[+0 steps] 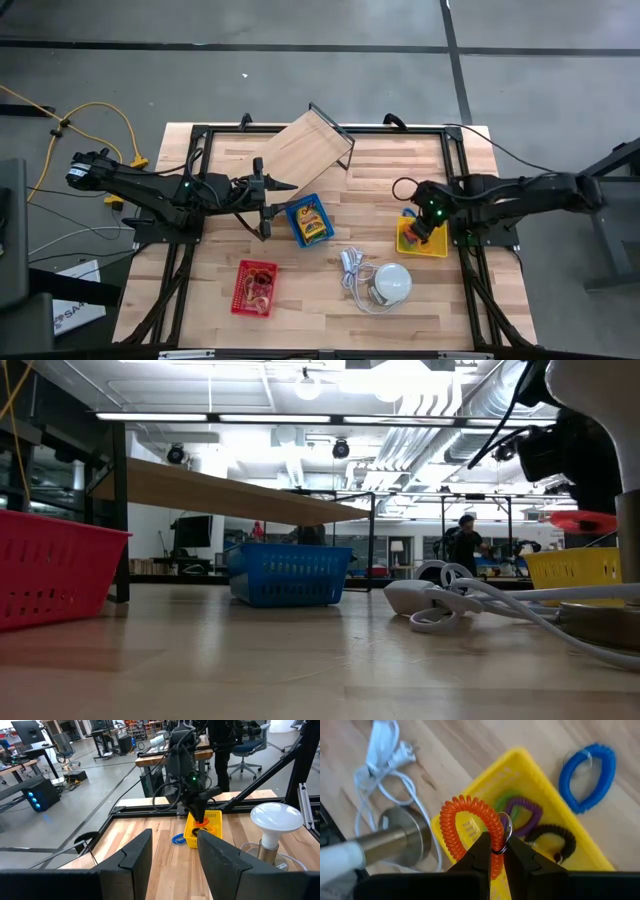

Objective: Pick & Place Office Desk Supplies
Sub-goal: Put the orange spring keychain into the yellow bin, then put the blue spring keychain into the yellow bin

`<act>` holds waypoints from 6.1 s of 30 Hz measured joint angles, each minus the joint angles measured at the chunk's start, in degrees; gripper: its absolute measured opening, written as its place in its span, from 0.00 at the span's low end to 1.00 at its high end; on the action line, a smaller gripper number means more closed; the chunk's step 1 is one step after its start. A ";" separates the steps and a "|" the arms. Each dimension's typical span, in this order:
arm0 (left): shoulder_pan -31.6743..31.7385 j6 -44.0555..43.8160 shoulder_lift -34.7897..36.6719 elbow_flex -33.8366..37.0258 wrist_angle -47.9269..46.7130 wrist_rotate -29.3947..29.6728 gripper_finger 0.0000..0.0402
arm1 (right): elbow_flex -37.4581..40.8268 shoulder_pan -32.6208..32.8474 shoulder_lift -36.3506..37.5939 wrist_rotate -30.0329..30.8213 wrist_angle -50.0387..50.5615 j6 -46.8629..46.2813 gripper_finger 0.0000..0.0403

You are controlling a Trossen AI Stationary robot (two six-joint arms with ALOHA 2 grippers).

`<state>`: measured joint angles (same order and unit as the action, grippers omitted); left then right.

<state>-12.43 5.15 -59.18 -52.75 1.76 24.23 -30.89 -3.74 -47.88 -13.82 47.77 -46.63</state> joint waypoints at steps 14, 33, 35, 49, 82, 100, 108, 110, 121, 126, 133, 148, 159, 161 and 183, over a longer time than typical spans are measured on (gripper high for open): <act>-0.01 0.00 0.00 0.00 -0.01 0.02 0.37 | 0.00 3.14 -0.44 4.63 1.59 -2.85 0.18; -0.01 0.00 -0.01 0.00 -0.01 0.01 0.37 | 0.00 0.69 -0.44 7.99 -1.91 -3.33 0.22; -0.01 0.00 0.00 0.00 -0.01 0.01 0.37 | 0.00 -0.93 -0.44 8.33 -2.51 -3.32 0.23; -0.01 0.00 -0.02 0.00 -0.01 0.00 0.37 | -0.02 -7.22 -2.00 21.30 -3.03 -1.00 0.22; 0.00 0.00 0.00 0.00 -0.02 0.01 0.37 | -0.03 -7.30 -25.76 21.15 -6.63 0.54 0.21; 0.01 0.00 -0.02 0.00 0.00 0.00 0.37 | -0.17 -7.31 -29.18 21.02 -7.74 1.44 0.18; 0.00 0.00 0.00 0.00 0.00 0.00 0.37 | -0.12 -7.28 -29.20 21.27 -7.79 1.66 0.08; -0.01 0.00 0.00 0.00 0.00 0.00 0.37 | -0.11 -7.28 -29.20 21.34 -7.76 1.68 0.06; 0.01 0.00 -0.02 0.00 -0.01 0.02 0.37 | 0.20 -8.52 -19.19 24.52 -6.84 3.45 0.07; -0.01 0.00 0.00 0.00 0.00 0.01 0.37 | 0.10 -10.74 -10.98 24.55 -6.69 4.82 0.07; 0.00 0.00 -0.02 0.00 0.00 0.00 0.37 | 0.07 -11.02 -5.53 22.09 -6.41 5.50 0.07; -0.01 0.00 -0.01 0.00 -0.01 0.02 0.37 | 0.02 -8.38 -2.47 10.29 -6.45 7.43 0.07; -0.01 0.00 -0.01 0.00 0.00 0.01 0.37 | -0.02 1.92 -2.47 4.97 -3.03 1.93 0.06; 0.00 0.00 0.00 0.00 0.00 0.01 0.37 | -0.02 3.71 -2.48 4.89 -1.20 -0.16 0.06; -0.01 0.00 0.00 0.00 0.00 0.00 0.37 | -0.02 9.48 -2.60 8.36 0.96 -7.82 0.14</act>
<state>-12.45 5.15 -59.18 -52.75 1.76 24.23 -30.92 5.74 -50.48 -5.46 48.73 -54.45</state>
